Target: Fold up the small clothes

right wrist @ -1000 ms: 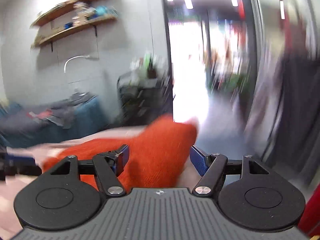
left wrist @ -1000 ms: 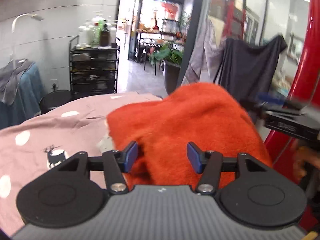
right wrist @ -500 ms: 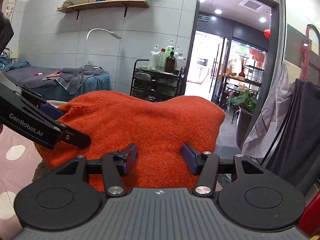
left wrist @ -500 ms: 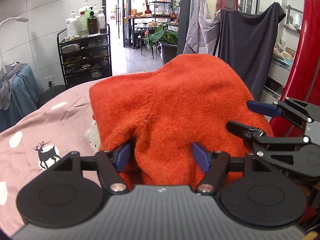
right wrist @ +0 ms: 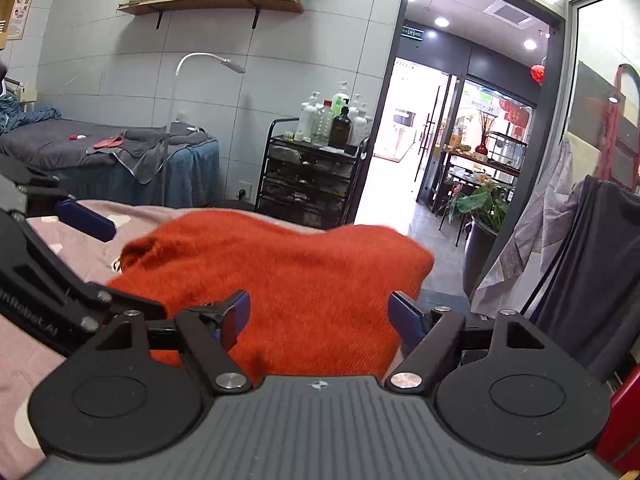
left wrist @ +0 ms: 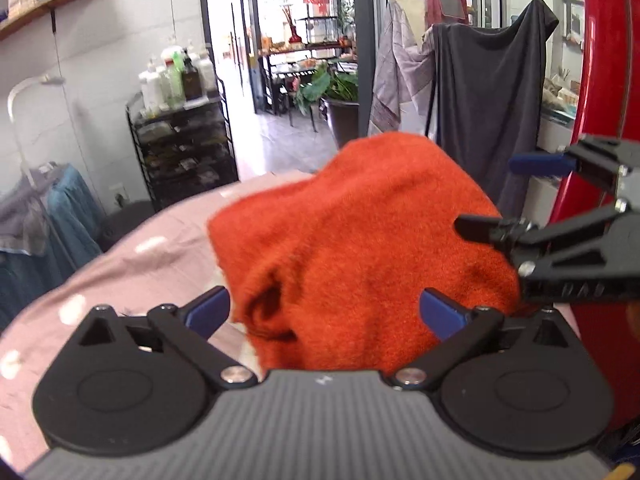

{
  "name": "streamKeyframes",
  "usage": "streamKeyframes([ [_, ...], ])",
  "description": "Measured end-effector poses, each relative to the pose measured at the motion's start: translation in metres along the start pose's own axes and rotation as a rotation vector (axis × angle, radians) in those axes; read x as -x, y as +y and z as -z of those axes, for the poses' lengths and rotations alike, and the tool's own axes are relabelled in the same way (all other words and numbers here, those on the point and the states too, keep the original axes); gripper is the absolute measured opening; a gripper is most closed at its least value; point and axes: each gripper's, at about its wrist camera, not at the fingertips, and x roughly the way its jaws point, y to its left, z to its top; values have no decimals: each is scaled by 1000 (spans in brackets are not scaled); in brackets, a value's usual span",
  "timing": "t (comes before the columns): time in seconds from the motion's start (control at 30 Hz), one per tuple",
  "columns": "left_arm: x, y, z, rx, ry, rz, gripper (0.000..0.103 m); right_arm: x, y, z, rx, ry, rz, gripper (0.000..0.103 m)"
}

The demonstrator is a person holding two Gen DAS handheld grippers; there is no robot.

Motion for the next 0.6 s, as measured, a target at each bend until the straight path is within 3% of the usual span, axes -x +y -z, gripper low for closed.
streamKeyframes([
  [0.23, 21, -3, -11, -46, 17, -75, 103, 9, -8, -29, -28, 38, 1, 103],
  [0.37, 22, -10, -16, -96, 57, -194, 103, 5, -11, -36, -25, 67, -5, 103],
  [0.6, 27, -9, -22, -80, 90, -141, 103, -4, -6, -38, 37, 128, -29, 103],
])
